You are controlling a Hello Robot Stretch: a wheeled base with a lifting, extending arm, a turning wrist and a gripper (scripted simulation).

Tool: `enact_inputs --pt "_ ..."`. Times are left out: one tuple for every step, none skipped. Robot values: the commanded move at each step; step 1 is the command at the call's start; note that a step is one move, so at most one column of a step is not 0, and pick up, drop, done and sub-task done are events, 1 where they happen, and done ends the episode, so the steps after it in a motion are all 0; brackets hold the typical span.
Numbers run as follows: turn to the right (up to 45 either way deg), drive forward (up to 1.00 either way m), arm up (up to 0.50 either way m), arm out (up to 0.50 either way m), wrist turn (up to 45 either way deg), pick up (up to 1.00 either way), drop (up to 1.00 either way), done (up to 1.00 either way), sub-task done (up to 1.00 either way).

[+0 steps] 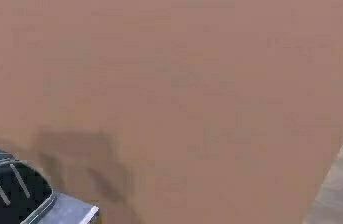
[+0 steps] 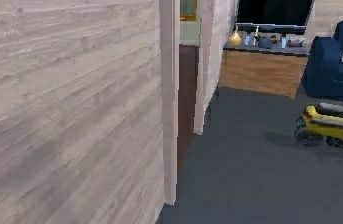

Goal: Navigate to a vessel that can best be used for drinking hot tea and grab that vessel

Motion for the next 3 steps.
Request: enact_inputs --pt "45.0 0.0 0.0 0.0 0.0 0.0 0.0 0.0 0.0" --pt "45.0 0.0 0.0 0.0 0.0 0.0 0.0 0.0 0.0" --pt "45.0 0.0 0.0 0.0 0.0 0.0 0.0 0.0 0.0"
